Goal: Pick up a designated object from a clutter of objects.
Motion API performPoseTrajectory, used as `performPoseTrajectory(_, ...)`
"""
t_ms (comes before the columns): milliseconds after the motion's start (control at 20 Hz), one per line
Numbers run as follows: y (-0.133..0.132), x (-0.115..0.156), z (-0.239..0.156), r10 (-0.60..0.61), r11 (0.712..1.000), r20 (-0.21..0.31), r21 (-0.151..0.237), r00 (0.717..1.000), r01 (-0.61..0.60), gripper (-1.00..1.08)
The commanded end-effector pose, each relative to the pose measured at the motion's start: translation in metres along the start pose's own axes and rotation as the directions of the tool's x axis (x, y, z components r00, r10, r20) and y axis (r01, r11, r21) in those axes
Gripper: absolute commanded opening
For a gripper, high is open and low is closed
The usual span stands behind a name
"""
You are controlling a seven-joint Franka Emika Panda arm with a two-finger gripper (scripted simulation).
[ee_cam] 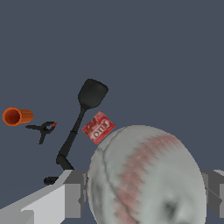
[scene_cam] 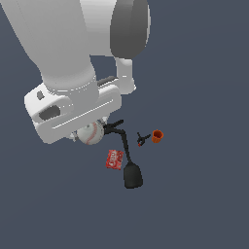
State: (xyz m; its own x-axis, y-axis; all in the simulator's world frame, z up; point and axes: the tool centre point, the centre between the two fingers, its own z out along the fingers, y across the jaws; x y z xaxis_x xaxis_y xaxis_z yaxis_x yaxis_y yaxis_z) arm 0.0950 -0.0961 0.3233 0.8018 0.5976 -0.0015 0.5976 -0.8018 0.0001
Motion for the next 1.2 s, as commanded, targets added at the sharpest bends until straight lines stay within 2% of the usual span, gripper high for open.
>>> performPoseTrajectory(0, -0.005, 0.007, -0.028, 0.0, 1.0, -0.001, -0.001, 1.0, 0.0, -1.0)
performPoseTrajectory(250, -0.012, 0.019, -0.069, 0.0, 1.0, -0.001, 0.0, 1.0, 0.0, -1.0)
performPoseTrajectory(550, -0.017, 0.029, -0.1, 0.0, 1.0, -0.001, 0.0, 1.0, 0.0, -1.0)
performPoseTrajectory(1150, -0.019, 0.036, -0.117, -0.001, 1.0, -0.002, 0.0, 1.0, 0.001, -1.0)
